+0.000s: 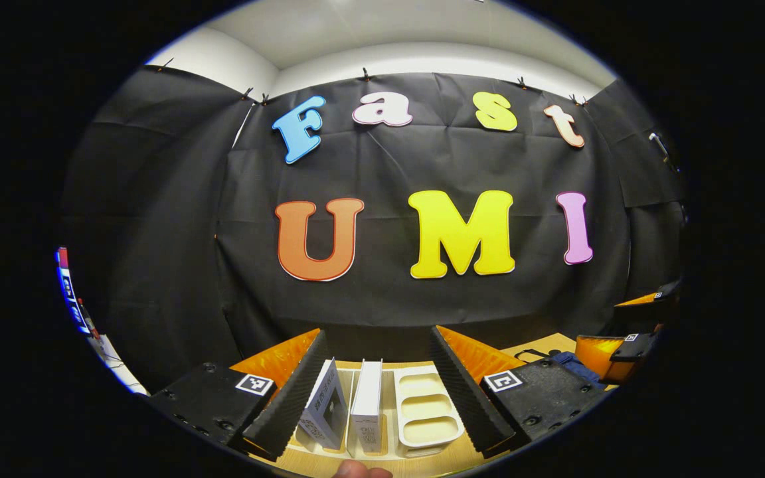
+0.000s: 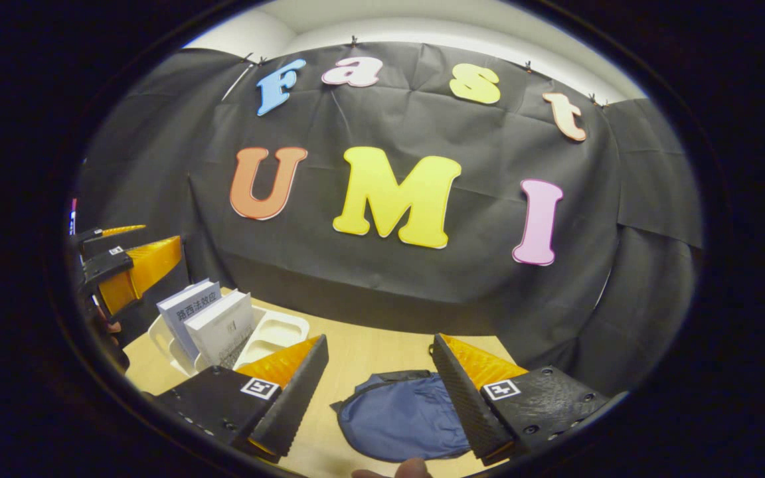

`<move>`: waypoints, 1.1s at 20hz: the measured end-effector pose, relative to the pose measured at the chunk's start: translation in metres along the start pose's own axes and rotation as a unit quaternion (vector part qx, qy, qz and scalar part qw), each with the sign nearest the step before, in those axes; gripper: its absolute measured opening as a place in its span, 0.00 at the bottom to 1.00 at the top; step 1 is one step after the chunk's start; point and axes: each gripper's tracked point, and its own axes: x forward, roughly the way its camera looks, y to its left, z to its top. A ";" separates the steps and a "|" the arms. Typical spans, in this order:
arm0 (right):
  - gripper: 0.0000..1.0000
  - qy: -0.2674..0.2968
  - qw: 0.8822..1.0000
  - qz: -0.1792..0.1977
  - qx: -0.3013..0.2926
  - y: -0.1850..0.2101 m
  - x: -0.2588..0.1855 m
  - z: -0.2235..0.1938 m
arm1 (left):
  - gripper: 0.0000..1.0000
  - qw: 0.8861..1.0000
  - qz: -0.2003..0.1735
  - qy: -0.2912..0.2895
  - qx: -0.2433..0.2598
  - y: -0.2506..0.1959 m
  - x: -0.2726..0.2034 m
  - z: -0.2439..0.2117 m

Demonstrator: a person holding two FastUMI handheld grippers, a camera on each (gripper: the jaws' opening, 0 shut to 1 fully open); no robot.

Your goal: Open the schoolbag, grab two books from the bookshelf and put them into the schoolbag.

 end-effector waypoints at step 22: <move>0.96 0.371 0.917 -0.023 -0.142 0.035 0.074 -0.286 | 0.99 0.999 0.034 0.012 0.031 0.048 -0.050 -0.019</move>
